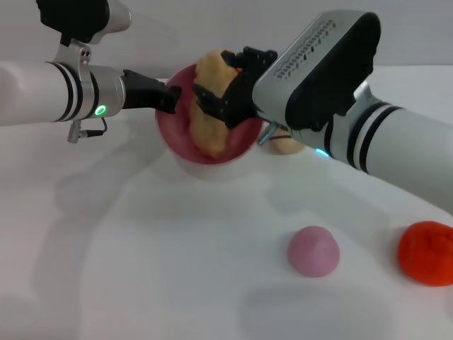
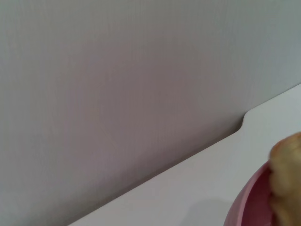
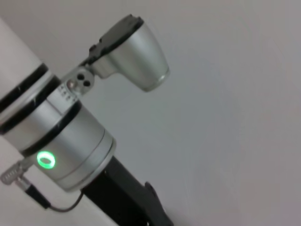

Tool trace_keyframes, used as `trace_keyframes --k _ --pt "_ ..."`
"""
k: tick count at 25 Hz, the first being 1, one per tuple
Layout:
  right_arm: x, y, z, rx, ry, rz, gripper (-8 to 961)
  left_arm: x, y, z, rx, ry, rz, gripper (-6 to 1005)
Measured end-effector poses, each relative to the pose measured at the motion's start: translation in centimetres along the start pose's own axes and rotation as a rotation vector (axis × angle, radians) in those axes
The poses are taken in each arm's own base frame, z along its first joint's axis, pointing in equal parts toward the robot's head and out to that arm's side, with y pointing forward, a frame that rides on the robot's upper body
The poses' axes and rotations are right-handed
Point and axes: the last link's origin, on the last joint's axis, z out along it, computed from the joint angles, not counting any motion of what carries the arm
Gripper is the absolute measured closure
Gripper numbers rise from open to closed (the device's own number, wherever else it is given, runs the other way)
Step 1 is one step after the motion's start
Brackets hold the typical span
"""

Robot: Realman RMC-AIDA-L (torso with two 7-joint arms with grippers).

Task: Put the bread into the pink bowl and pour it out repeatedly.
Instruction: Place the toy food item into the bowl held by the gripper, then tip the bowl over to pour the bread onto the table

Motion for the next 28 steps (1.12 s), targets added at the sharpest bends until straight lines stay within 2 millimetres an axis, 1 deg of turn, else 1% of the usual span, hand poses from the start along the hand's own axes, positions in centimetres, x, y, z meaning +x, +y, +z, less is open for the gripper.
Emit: trace_keyframes --k 3,7,9,14,18,22,26,27,28 --pt "-1.2 -0.3 -0.4 0.025 -0.058 -0.01 434 0.0 0.0 0.0 0.002 0.0 -0.001 956" --pt "-2.8 -1.3 -1.7 0.114 -0.187 -0.021 320 -0.1 -0.2 0.0 0.016 0.007 -0.001 956" --pt "-3.2 -2.1 -2.6 0.188 -0.273 -0.014 320 -0.2 -0.1 0.1 0.026 0.012 0.012 956" --pt "-2.7 -4.2 -4.8 0.383 -0.491 0.028 320 -0.3 0.3 0.4 0.038 0.017 0.045 956" --pt "-1.4 -5.5 -6.2 0.469 -0.617 0.141 320 -0.3 0.5 0.5 0.038 0.016 0.054 956" --pt "1.2 -6.9 -7.7 0.542 -0.705 0.257 320 -0.1 0.9 0.8 0.052 0.033 0.085 956" --pt "4.3 -8.6 -9.9 0.638 -0.794 0.39 320 -0.1 1.0 0.8 0.057 0.039 0.093 956" --pt "5.1 -9.1 -10.6 0.665 -0.811 0.411 320 0.2 2.0 1.1 0.062 0.06 0.143 956" --pt "5.7 -9.3 -11.1 0.686 -0.82 0.417 320 0.3 2.3 1.2 0.062 0.066 0.162 956"
